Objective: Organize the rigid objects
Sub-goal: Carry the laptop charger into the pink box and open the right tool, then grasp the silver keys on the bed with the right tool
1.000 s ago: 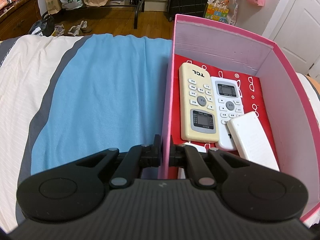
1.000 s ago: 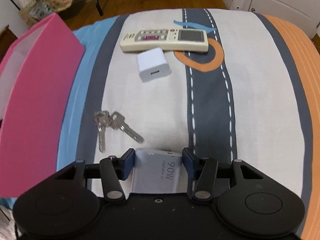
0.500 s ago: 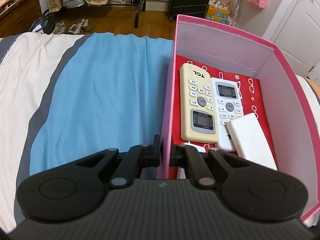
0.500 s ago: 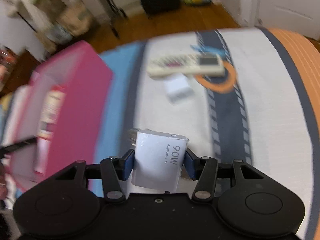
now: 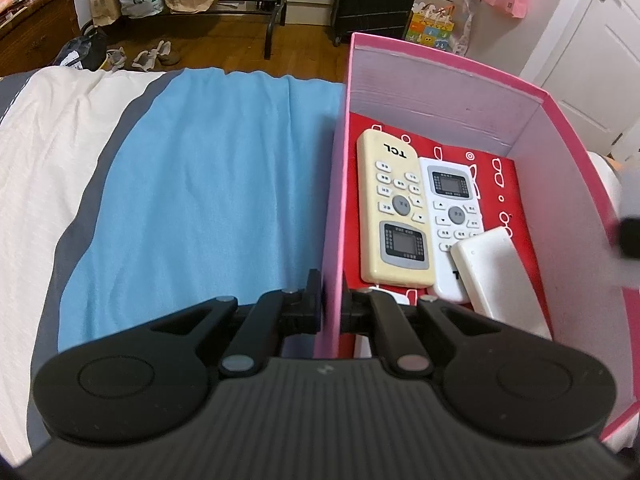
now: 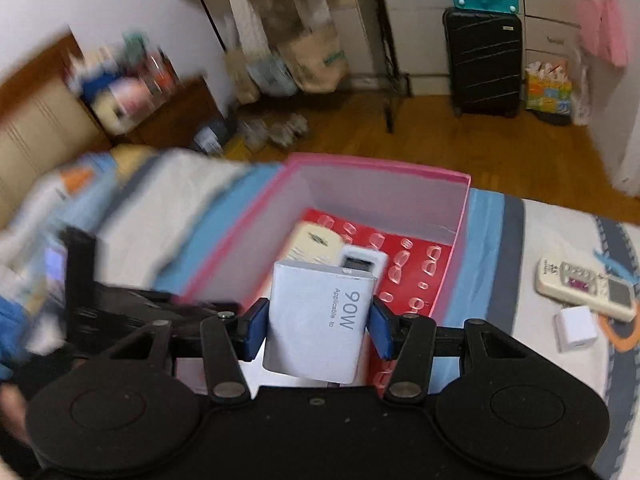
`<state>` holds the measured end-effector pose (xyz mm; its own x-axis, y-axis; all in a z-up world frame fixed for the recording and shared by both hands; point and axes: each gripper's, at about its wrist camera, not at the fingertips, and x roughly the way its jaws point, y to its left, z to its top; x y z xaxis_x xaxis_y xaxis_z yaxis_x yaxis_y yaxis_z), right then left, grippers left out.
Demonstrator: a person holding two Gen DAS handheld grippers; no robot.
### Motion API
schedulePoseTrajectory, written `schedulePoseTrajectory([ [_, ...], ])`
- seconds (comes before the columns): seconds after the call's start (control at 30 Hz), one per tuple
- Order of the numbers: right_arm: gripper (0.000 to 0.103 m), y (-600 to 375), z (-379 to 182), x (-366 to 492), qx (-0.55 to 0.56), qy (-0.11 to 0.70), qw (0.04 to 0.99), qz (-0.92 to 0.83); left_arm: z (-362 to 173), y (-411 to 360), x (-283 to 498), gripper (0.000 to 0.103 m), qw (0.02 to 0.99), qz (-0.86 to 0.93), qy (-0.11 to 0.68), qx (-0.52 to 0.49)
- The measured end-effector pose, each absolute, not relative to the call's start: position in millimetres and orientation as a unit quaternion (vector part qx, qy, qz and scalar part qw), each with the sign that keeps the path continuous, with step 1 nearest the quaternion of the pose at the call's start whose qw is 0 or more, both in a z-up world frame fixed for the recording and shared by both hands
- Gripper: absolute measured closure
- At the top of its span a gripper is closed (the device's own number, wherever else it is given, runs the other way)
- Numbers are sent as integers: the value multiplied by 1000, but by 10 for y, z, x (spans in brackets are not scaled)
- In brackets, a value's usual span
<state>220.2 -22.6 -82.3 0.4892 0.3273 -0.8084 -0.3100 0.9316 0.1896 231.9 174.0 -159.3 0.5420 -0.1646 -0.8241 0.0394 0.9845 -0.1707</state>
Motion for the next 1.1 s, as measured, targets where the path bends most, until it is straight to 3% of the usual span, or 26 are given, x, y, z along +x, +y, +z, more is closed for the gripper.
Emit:
schedulePoseTrajectory([
  [0.3, 46, -52, -1173, 2371, -101, 456, 873, 139, -1552, 1682, 2321, 98, 877, -60, 473, -57],
  [0.6, 46, -532, -644, 2082, -60, 386, 905, 170, -1526, 1725, 2291, 98, 880, -61, 467, -61],
  [0.67, 39, -747, -468, 1973, -39, 352, 918, 178, -1516, 1722, 2289, 98, 881, -60, 466, -58],
  [0.73, 22, -958, -353, 1855, -30, 314, 931, 182, -1517, 1711, 2282, 98, 881, -59, 467, -52],
  [0.8, 21, -1139, -294, 1785, -42, 294, 939, 175, -1518, 1718, 2288, 98, 880, -57, 469, -51],
  [0.97, 22, -1665, -437, 1959, -23, 385, 913, 136, -1516, 1704, 2288, 98, 880, -53, 469, -45],
  [1.1, 39, -2049, -829, 2094, 39, 456, 883, 106, -1508, 1694, 2270, 98, 881, -53, 468, -41],
])
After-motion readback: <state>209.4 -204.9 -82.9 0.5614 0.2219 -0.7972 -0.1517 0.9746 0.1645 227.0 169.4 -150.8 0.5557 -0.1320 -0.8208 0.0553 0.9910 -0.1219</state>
